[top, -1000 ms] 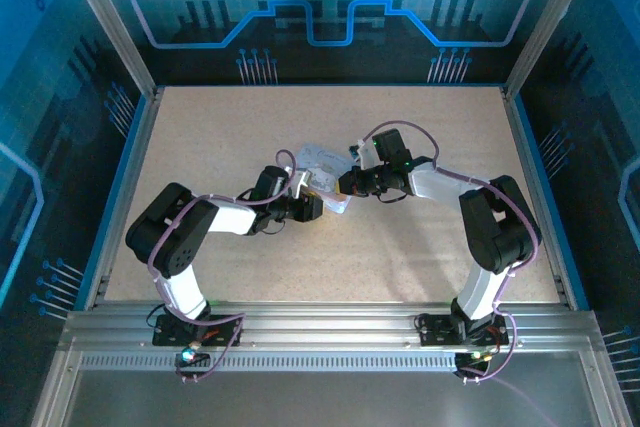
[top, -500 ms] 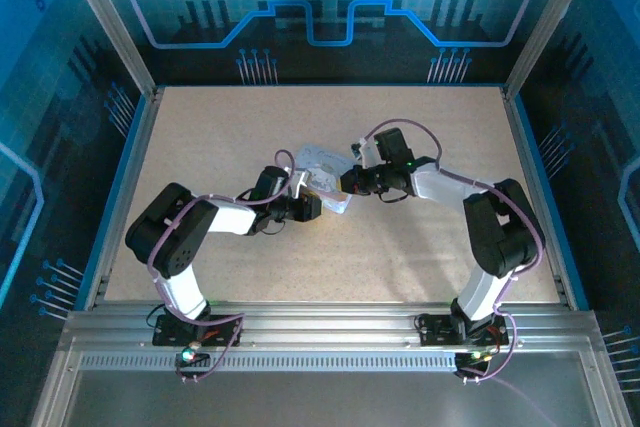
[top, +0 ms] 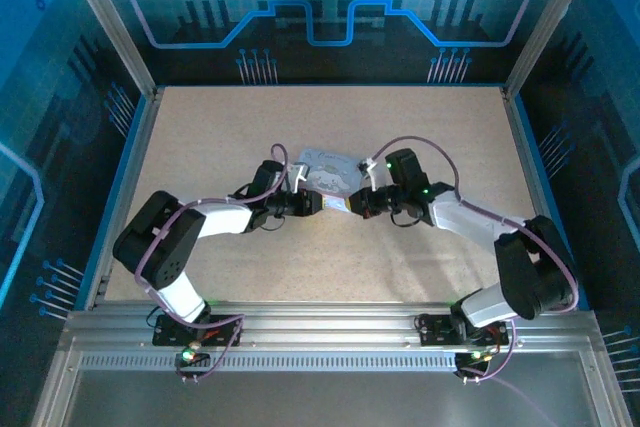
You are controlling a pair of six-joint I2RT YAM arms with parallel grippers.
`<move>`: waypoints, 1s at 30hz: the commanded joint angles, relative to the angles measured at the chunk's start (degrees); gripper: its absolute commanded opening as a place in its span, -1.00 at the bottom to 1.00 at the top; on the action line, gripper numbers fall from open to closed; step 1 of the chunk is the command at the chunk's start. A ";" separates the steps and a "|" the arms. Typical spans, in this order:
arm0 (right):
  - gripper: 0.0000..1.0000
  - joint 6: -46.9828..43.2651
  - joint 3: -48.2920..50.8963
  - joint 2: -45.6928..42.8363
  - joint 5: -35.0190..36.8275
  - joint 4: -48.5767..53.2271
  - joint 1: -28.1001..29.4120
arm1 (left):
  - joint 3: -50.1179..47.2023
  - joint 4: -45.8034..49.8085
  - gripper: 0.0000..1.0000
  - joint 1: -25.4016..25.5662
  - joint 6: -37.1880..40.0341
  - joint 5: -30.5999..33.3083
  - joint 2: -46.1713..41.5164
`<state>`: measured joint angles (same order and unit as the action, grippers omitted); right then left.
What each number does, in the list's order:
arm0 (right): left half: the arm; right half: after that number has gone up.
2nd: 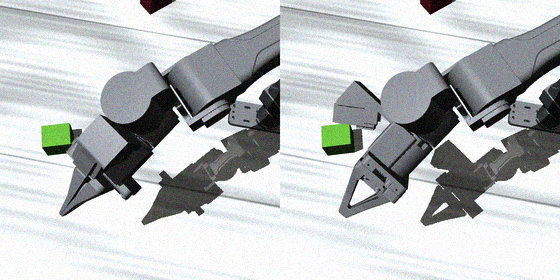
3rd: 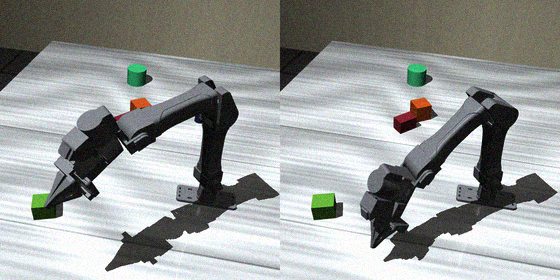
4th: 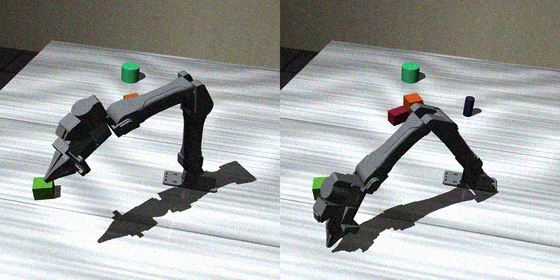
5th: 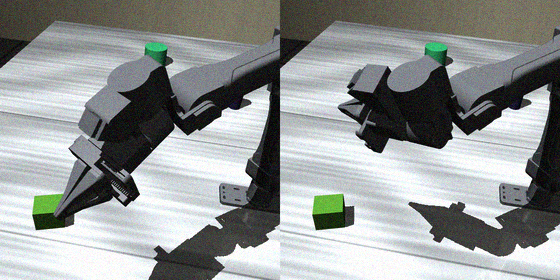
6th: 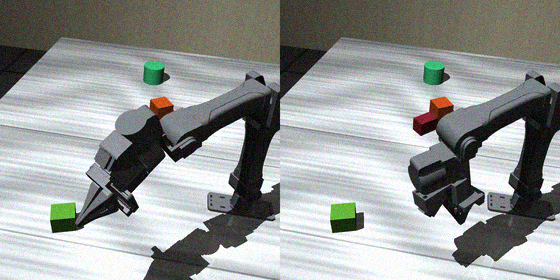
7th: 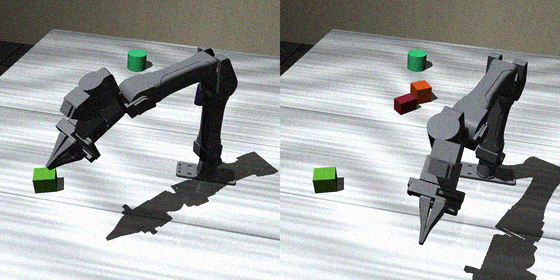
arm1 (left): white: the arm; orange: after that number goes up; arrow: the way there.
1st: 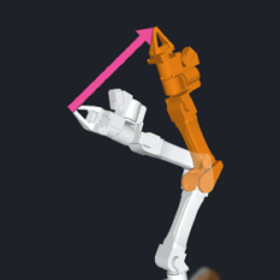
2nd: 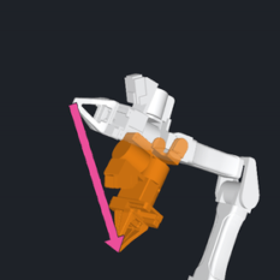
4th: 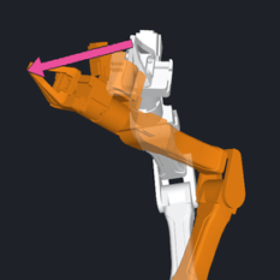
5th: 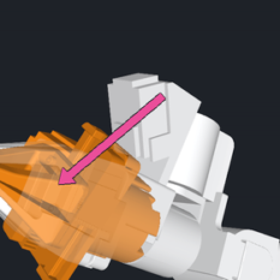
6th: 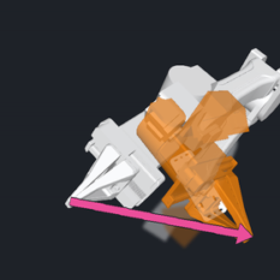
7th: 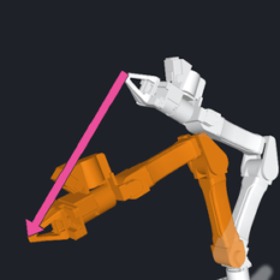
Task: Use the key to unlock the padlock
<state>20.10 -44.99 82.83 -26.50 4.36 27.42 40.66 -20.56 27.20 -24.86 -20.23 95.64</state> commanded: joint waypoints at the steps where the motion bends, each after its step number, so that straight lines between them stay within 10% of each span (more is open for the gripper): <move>1: -0.98 -4.18 2.47 -2.57 1.72 -2.05 1.67 | 1.43 2.61 -0.30 0.65 -1.49 -1.84 -2.01; 30: -0.98 2.40 -9.51 10.52 -6.33 -6.34 -4.39 | 8.28 3.42 -0.03 -4.69 2.68 2.98 5.83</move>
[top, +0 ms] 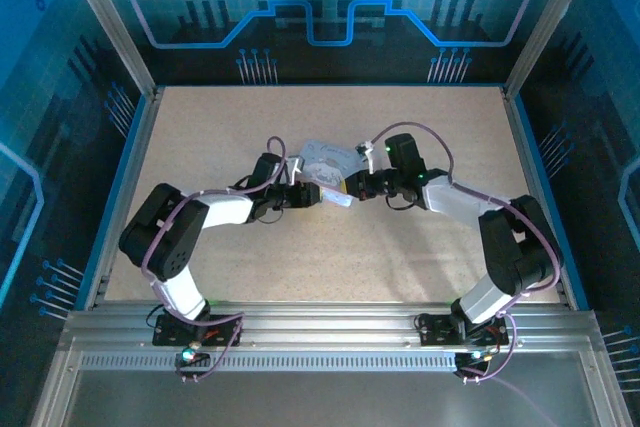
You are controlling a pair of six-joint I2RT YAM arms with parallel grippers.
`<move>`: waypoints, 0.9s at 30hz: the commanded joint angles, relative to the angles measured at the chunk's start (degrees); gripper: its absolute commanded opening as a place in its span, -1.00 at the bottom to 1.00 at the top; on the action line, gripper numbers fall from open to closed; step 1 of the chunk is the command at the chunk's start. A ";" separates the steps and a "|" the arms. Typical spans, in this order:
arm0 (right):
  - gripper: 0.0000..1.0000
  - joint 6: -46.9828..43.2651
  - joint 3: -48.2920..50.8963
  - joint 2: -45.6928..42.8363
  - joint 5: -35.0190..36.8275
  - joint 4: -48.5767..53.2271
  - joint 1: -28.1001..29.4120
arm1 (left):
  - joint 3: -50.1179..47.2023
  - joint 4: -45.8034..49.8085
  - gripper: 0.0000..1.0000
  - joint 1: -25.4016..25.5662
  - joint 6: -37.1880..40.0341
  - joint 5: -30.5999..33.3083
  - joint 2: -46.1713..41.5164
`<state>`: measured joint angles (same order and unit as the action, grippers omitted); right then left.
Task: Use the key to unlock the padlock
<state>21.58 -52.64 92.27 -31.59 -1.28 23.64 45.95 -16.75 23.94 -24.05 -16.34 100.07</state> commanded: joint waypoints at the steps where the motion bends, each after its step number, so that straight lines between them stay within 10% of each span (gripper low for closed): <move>1: -0.98 0.92 -2.11 1.49 -1.16 -0.62 -0.70 | 3.90 -0.23 -0.03 -1.82 2.20 -1.15 1.95; 27: -0.99 6.59 -13.19 14.92 1.11 8.17 -1.58 | 1.78 -6.78 0.44 -3.23 9.67 -7.03 4.12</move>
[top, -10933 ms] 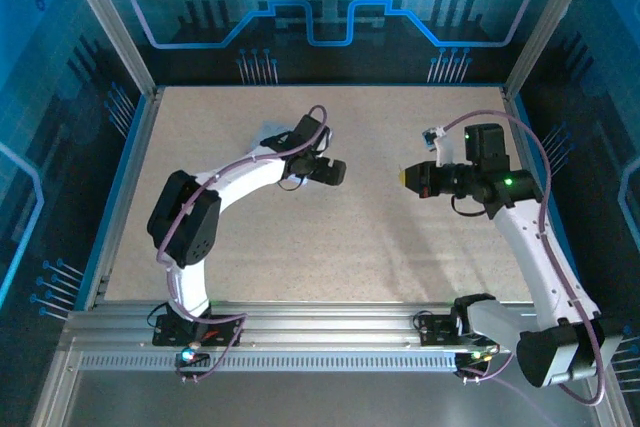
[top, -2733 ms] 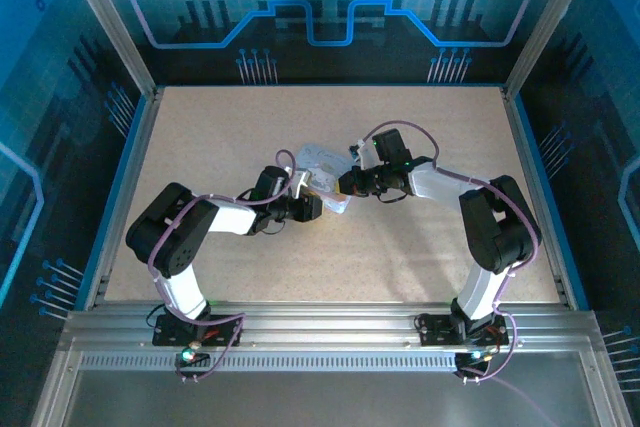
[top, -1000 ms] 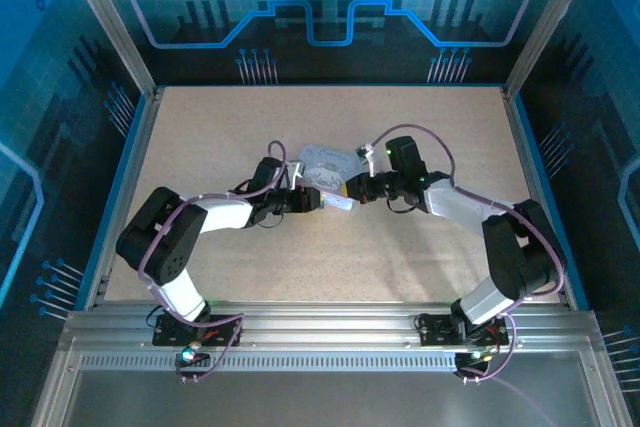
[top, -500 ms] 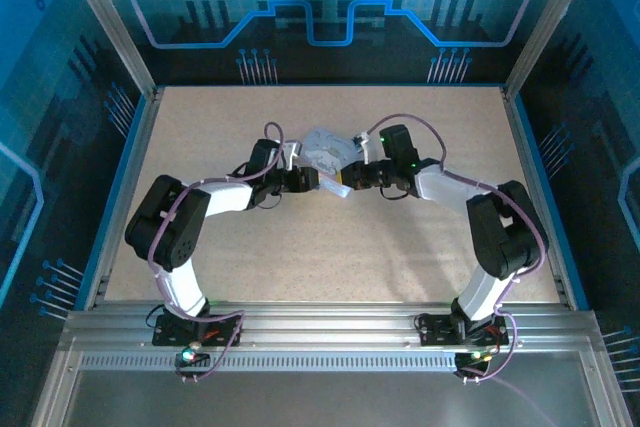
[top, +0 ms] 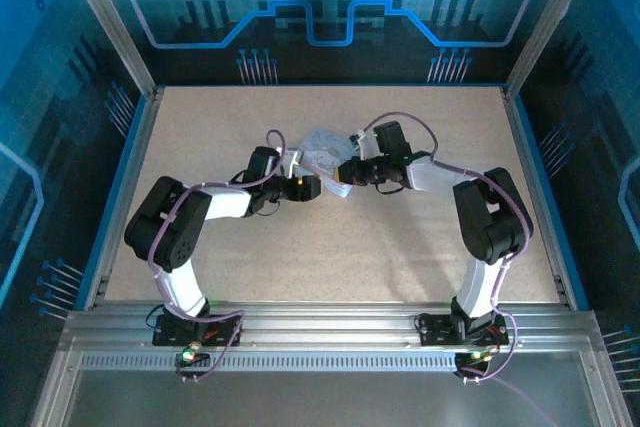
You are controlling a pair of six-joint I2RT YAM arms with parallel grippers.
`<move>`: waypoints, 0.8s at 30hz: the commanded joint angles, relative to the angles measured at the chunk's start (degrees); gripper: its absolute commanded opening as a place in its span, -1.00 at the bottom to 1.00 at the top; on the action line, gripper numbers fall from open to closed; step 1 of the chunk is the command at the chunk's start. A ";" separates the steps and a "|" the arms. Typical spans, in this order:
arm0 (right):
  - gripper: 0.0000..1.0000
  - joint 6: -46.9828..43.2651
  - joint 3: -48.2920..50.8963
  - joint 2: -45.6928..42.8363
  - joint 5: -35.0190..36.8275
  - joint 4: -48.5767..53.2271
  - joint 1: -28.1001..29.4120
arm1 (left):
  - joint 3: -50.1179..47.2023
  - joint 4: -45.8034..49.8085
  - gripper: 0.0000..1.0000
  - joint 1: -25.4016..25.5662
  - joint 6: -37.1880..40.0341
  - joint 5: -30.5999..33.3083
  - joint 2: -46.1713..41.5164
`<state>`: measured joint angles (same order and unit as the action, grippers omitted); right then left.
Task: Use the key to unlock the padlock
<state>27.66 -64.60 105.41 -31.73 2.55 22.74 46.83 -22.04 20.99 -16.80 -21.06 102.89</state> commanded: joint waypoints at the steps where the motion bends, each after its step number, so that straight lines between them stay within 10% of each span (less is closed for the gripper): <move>1: -0.99 0.43 -1.07 1.94 1.43 4.71 -0.68 | 1.09 -1.51 0.44 -0.32 2.60 -2.57 1.72; 24: -0.99 -0.06 0.61 1.55 2.46 5.15 -0.62 | 5.73 -5.26 0.22 -0.24 7.16 -6.11 9.13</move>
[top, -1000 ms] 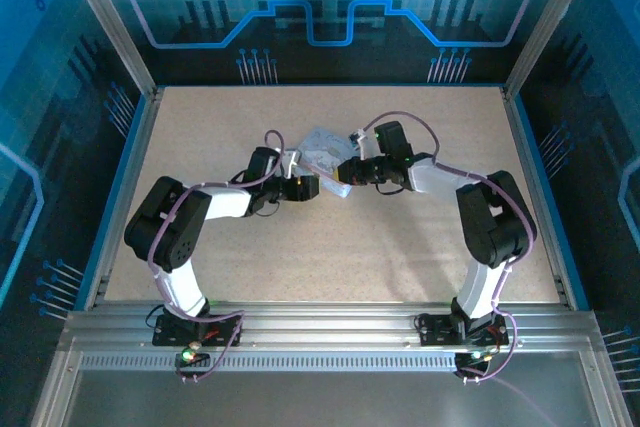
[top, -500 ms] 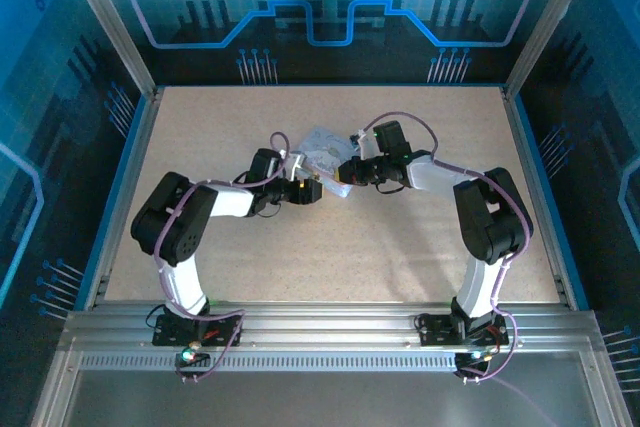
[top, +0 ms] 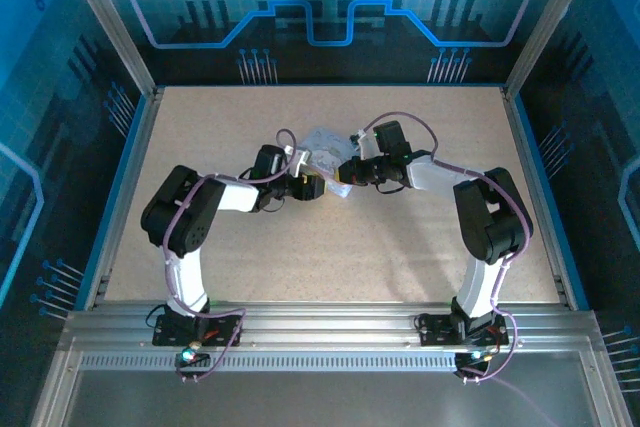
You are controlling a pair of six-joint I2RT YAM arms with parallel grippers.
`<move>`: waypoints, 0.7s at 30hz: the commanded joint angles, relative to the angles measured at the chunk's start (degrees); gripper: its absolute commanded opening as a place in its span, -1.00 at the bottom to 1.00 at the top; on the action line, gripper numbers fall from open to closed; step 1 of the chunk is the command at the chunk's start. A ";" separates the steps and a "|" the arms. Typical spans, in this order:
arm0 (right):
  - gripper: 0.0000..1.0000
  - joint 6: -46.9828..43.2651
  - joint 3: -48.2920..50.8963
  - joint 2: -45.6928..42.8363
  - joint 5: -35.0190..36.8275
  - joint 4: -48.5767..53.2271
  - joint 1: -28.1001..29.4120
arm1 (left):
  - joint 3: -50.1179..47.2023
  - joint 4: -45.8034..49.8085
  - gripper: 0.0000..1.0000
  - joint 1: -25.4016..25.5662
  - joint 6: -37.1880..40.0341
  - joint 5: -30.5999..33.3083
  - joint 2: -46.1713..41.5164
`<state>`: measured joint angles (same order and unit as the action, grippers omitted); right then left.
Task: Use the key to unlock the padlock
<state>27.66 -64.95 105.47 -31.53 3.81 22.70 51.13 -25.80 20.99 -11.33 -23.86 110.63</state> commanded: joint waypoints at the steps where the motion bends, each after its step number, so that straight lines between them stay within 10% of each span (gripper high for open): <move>1: -0.99 0.06 0.92 1.57 2.27 3.93 -0.62 | 1.47 -1.69 0.20 -0.25 1.40 -3.94 1.57; 21: -0.99 0.25 1.32 1.24 2.03 3.11 -0.37 | -1.99 -5.84 0.04 1.04 -3.26 -4.54 1.63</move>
<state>27.68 -64.95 105.47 -31.55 3.79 22.70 49.71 -30.24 21.28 -13.67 -27.09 111.83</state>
